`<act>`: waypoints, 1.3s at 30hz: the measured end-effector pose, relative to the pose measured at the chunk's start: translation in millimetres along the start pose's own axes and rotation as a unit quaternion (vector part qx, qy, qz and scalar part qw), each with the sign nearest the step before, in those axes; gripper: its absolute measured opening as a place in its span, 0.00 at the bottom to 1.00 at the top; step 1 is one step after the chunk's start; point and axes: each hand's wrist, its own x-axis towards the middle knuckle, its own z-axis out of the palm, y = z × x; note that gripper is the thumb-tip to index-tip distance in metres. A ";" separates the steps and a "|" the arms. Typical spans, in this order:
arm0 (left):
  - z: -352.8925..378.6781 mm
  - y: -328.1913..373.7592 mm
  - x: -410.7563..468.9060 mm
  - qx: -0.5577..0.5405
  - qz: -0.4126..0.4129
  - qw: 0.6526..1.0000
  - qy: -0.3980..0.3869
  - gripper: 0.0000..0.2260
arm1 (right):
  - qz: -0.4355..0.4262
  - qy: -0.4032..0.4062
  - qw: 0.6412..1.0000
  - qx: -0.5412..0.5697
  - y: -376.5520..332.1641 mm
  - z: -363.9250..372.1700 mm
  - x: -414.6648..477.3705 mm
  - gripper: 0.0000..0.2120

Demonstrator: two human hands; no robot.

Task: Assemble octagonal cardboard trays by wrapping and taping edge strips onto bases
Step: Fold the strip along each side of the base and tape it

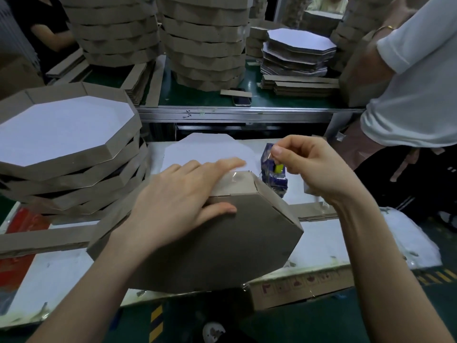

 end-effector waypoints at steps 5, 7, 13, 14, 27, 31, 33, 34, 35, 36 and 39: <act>-1.7 -0.6 -0.4 0.006 0.019 1.000 -0.020 0.31 | 0.003 -0.074 0.997 -0.006 -4.1 -8.5 -4.5 0.12; -1.0 0.6 0.0 0.006 0.022 1.000 -0.012 0.31 | -0.004 -0.087 0.995 0.046 -9.7 -4.1 -5.4 0.11; 0.9 0.6 0.5 -0.028 -0.038 0.999 -0.020 0.29 | 0.007 -0.169 0.984 0.054 -20.3 16.6 -5.3 0.13; 1.4 0.8 -0.3 -0.030 -0.043 0.998 -0.018 0.28 | 0.017 -0.179 0.983 0.033 -21.6 17.7 -6.2 0.13; -4.0 7.5 -4.5 0.025 0.029 0.998 0.040 0.21 | 0.053 -0.154 0.982 -0.100 -28.1 15.6 -12.2 0.14; -6.6 5.6 -4.4 0.034 0.019 0.999 -0.034 0.23 | 0.046 -0.142 0.984 -0.099 -26.4 17.2 -13.3 0.15; -7.4 6.8 -4.0 0.030 0.011 0.999 -0.040 0.22 | 0.042 -0.135 0.984 -0.104 -25.3 17.5 -12.9 0.14; -7.5 7.5 -4.0 0.029 0.010 0.999 -0.035 0.21 | 0.041 -0.128 0.985 -0.110 -24.4 17.6 -12.7 0.13; -7.6 7.9 -4.2 0.029 0.010 0.999 -0.027 0.21 | 0.039 -0.121 0.985 -0.117 -23.6 17.5 -12.6 0.13; -7.5 7.8 -4.6 0.029 0.008 0.999 -0.023 0.20 | 0.037 -0.116 0.985 -0.122 -23.1 17.2 -12.6 0.13; -7.6 6.9 -5.3 0.023 0.003 0.999 -0.028 0.20 | 0.038 -0.128 0.982 -0.131 -23.3 15.2 -12.6 0.15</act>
